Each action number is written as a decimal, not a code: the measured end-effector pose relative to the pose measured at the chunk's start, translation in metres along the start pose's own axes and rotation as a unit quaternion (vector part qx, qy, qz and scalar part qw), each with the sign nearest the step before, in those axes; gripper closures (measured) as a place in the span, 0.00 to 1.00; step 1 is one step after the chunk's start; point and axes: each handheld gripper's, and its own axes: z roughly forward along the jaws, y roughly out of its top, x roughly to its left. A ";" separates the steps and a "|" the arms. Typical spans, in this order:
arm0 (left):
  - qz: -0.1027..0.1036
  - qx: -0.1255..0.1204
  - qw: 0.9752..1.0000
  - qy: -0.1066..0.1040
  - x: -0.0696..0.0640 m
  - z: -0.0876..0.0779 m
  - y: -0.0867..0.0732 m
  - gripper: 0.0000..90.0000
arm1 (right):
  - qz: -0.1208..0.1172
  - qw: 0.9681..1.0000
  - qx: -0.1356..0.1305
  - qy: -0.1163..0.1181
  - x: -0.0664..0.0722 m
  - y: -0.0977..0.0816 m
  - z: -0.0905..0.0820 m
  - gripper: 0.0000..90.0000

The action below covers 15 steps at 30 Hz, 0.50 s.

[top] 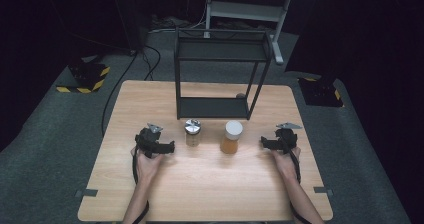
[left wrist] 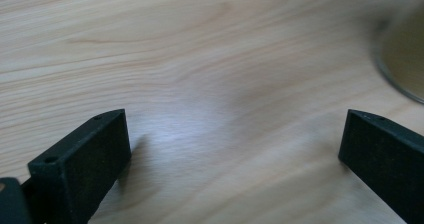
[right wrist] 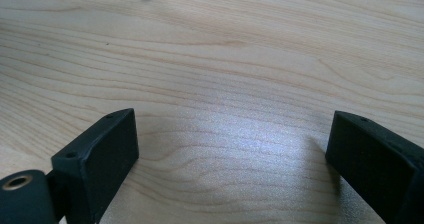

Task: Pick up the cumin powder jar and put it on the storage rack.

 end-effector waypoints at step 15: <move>-0.113 -0.119 0.982 -0.093 -0.038 0.019 -0.028 0.00 | 0.000 1.000 0.000 0.000 0.000 0.000 0.000 0.07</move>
